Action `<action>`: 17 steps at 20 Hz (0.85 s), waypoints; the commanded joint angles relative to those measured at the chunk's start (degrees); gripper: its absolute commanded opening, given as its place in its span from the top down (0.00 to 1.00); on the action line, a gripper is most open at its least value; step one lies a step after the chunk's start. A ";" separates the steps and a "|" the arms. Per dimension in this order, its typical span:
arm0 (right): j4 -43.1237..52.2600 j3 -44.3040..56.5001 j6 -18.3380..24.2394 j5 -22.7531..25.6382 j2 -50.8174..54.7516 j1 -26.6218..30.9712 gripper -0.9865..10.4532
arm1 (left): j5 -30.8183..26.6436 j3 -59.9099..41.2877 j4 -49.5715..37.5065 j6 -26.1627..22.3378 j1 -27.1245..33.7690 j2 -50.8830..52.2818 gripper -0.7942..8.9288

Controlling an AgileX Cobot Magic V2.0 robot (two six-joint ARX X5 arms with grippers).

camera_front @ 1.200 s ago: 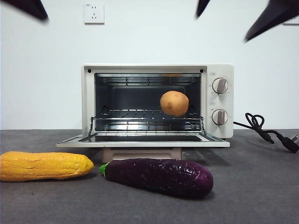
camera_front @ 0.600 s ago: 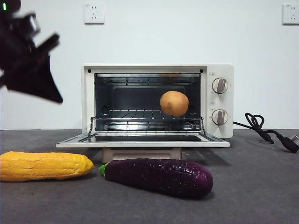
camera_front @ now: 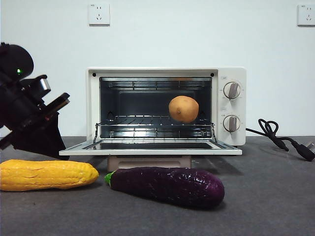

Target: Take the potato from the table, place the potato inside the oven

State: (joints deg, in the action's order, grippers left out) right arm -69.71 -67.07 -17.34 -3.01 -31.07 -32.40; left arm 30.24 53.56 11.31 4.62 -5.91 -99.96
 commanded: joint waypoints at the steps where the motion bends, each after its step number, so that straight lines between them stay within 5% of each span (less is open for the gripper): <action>1: 0.26 0.24 -0.61 0.17 0.17 -0.07 0.45 | 1.88 -0.46 -0.83 0.24 -0.09 -1.64 0.93; 10: 0.37 0.24 -0.59 0.39 0.17 -0.07 0.45 | 10.23 -0.46 -1.46 0.42 -0.44 -2.10 0.93; 17: 0.35 0.24 -0.83 0.37 0.17 -0.07 0.45 | 17.07 -0.46 -10.84 8.94 0.28 -2.10 0.93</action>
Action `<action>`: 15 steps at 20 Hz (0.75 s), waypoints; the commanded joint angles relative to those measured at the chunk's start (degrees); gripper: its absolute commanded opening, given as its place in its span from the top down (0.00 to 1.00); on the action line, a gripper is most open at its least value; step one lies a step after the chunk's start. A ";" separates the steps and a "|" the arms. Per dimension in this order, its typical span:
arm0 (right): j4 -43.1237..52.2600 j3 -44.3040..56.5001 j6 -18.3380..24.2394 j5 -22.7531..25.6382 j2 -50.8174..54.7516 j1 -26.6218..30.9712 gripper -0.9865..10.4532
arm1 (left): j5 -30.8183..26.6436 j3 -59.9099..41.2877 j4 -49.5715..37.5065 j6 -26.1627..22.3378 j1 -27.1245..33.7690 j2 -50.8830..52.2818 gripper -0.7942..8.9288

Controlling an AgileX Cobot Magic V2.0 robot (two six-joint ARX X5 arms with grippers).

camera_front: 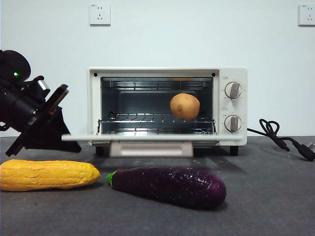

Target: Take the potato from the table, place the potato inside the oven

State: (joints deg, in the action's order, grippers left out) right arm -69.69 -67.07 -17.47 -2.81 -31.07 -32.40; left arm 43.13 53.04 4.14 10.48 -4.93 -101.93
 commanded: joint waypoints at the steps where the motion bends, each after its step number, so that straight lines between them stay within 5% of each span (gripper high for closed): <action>1: 0.28 0.24 -0.74 0.17 0.17 -0.07 0.45 | 4.76 0.07 -5.40 4.24 -0.68 -0.13 0.93; 10: 0.17 0.24 -1.14 0.15 0.17 -0.07 0.45 | 2.19 0.26 -26.97 18.34 -0.61 -0.13 0.93; 15: 0.13 0.24 -2.12 0.11 0.17 -0.07 0.45 | -3.65 0.28 -33.86 20.72 -0.61 -0.13 0.93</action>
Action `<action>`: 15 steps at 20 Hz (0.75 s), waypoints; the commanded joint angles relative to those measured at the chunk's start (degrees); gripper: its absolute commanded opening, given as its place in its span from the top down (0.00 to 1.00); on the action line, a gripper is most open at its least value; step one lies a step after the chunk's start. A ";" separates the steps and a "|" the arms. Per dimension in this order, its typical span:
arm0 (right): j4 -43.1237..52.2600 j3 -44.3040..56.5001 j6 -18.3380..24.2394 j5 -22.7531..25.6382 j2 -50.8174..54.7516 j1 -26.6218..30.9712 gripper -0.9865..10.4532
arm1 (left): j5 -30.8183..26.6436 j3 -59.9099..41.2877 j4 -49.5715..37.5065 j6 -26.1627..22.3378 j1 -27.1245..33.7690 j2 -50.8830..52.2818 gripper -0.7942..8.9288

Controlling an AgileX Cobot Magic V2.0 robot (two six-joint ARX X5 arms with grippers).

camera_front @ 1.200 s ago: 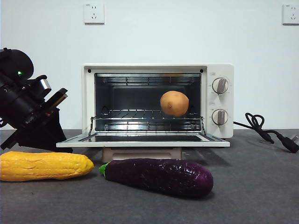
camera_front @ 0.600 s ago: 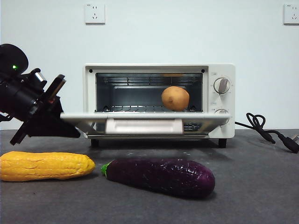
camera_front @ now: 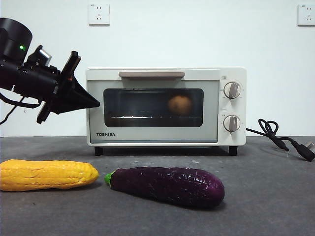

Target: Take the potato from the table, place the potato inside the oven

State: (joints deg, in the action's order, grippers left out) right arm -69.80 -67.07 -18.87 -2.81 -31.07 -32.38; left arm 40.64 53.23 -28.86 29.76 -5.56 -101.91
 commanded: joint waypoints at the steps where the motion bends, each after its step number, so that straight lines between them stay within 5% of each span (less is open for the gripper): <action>1: 0.24 0.24 -0.72 0.11 0.17 -0.09 0.45 | -1.22 0.09 -0.96 1.60 0.02 -0.13 0.93; 8: 0.26 0.24 -0.33 0.02 0.15 -0.11 0.45 | 2.45 0.09 8.35 -1.77 -0.55 8.55 0.93; 15: 0.33 0.24 3.76 -0.20 -0.31 -0.09 0.45 | -9.60 0.09 38.93 -18.18 -3.52 32.59 0.93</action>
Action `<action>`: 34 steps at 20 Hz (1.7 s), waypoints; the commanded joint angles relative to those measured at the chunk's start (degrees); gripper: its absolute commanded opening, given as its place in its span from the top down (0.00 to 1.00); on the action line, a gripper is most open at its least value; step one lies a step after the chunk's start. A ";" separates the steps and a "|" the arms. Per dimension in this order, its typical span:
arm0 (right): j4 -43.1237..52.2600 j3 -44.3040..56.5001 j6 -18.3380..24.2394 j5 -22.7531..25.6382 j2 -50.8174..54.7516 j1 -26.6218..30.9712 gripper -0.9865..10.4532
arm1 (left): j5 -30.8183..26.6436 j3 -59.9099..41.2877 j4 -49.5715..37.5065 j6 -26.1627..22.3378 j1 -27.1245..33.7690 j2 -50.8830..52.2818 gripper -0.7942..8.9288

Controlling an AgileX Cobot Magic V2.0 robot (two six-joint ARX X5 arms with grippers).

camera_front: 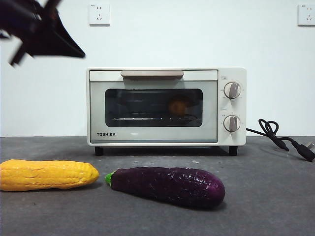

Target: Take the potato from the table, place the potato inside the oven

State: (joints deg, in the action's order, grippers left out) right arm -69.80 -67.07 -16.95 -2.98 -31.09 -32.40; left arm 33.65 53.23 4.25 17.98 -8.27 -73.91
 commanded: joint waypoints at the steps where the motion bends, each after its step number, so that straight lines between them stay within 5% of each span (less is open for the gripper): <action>1: 0.28 0.24 2.47 -0.04 -0.55 -0.07 0.45 | -4.90 0.09 10.08 -8.13 -1.46 8.11 0.93; 8: 0.35 0.24 8.20 -0.15 -3.43 -0.09 0.45 | -15.69 0.11 33.53 -12.74 -6.16 29.22 0.93; 13: 0.37 0.24 10.36 -3.13 -5.77 -0.09 0.46 | -16.13 0.15 42.42 -12.68 -7.41 37.99 0.93; 14: 0.35 0.24 10.47 -3.13 -6.08 -0.09 0.54 | -16.13 0.15 43.91 -12.68 -7.41 38.86 0.93; 16: 0.37 0.24 10.47 -3.08 -6.54 -0.09 0.91 | -15.89 0.15 45.68 -12.68 -7.41 39.26 0.93; 34: 0.31 0.24 9.94 -2.84 -6.62 -0.07 0.91 | -15.65 0.15 46.38 -12.66 -7.41 39.19 0.92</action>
State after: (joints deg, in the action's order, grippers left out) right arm -69.80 -67.07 -6.83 -5.89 -37.71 -32.40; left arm 18.11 53.25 50.83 5.98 -15.55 -34.85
